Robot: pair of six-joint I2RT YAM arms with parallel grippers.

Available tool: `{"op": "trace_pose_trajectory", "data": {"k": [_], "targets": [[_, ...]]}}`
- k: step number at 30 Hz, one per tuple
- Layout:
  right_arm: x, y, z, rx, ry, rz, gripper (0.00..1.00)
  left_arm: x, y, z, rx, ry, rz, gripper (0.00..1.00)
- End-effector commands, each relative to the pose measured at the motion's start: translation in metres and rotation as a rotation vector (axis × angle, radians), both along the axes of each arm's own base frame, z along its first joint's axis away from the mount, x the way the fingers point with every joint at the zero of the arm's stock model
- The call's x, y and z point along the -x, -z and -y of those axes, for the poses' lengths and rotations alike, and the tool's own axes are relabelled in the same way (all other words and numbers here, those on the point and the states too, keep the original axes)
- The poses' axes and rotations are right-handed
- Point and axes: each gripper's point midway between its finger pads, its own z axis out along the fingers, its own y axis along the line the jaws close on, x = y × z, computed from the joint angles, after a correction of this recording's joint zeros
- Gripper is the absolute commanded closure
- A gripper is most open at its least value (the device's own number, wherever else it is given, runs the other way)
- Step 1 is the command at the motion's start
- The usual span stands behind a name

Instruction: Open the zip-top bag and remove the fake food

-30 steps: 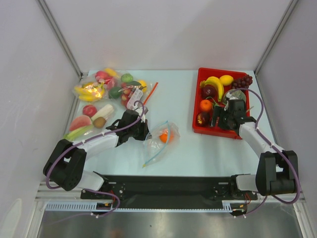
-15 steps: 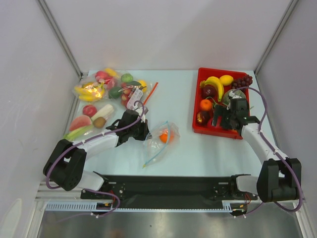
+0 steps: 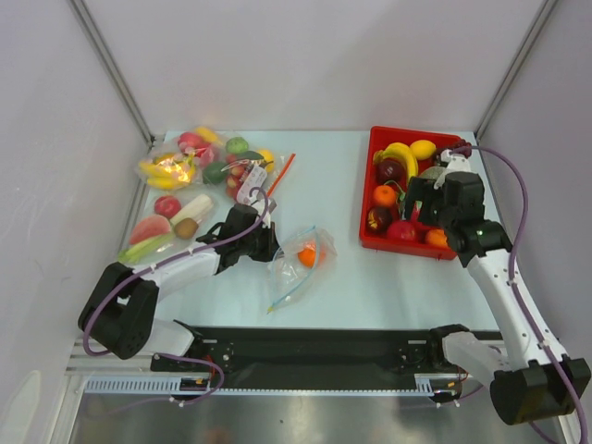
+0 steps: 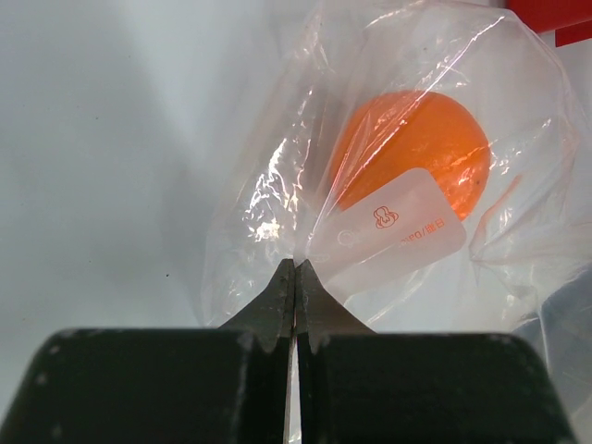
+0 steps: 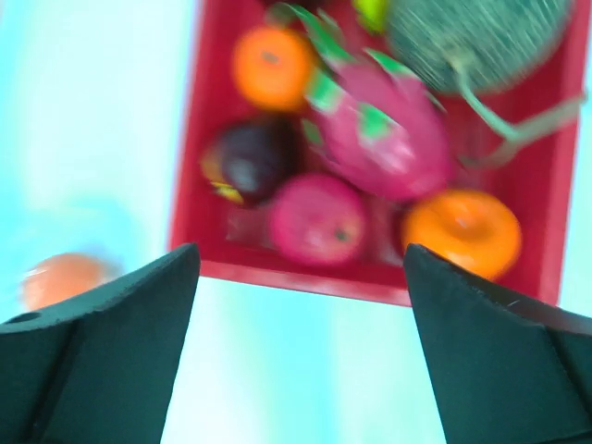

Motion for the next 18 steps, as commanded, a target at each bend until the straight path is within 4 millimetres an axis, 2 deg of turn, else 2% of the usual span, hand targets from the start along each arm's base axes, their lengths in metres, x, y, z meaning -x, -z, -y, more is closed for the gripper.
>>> {"op": "trace_pose_trajectory", "data": {"k": [1, 3, 4, 5, 6, 8, 11, 12, 13, 14, 15, 16, 18], "targets": [[0.007, -0.043, -0.036, -0.051, -0.148, 0.102, 0.09, -0.009, -0.024, 0.005, 0.036, 0.026, 0.067, 0.99], [0.016, -0.061, -0.073, -0.101, -0.288, 0.139, 0.15, -0.009, -0.025, 0.006, 0.038, 0.029, 0.067, 1.00], [0.018, -0.065, -0.086, -0.113, -0.335, 0.143, 0.26, -0.008, -0.025, 0.006, 0.040, 0.031, 0.066, 1.00], [0.021, -0.071, -0.099, -0.126, -0.380, 0.153, 0.29, -0.009, -0.025, 0.006, 0.041, 0.031, 0.067, 1.00], [0.032, -0.080, -0.125, -0.150, -0.484, 0.166, 0.32, -0.008, -0.026, 0.006, 0.043, 0.032, 0.066, 1.00], [0.045, -0.083, -0.157, -0.204, -0.619, 0.150, 0.37, -0.008, -0.025, 0.006, 0.041, 0.035, 0.064, 1.00], [0.072, -0.089, -0.203, -0.282, -0.821, 0.129, 0.38, -0.008, -0.025, 0.006, 0.041, 0.035, 0.063, 1.00], [0.075, -0.083, -0.215, -0.295, -0.859, 0.104, 0.39, -0.007, -0.024, 0.006, 0.040, 0.036, 0.060, 1.00], [0.089, -0.081, -0.232, -0.307, -0.928, 0.087, 0.39, -0.007, -0.023, 0.006, 0.039, 0.037, 0.059, 1.00], [0.094, -0.080, -0.241, -0.315, -0.965, 0.081, 0.39, -0.007, -0.024, 0.007, 0.039, 0.037, 0.060, 1.00], [0.101, -0.070, -0.253, -0.319, -1.011, 0.040, 0.39, -0.007, -0.024, 0.007, 0.039, 0.037, 0.060, 1.00], [0.115, -0.065, -0.266, -0.316, -1.068, 0.020, 0.40, -0.008, -0.024, 0.006, 0.039, 0.036, 0.059, 1.00], [0.126, -0.059, -0.280, -0.303, -1.122, -0.005, 0.40, -0.007, -0.024, 0.006, 0.038, 0.037, 0.058, 1.00]]}}
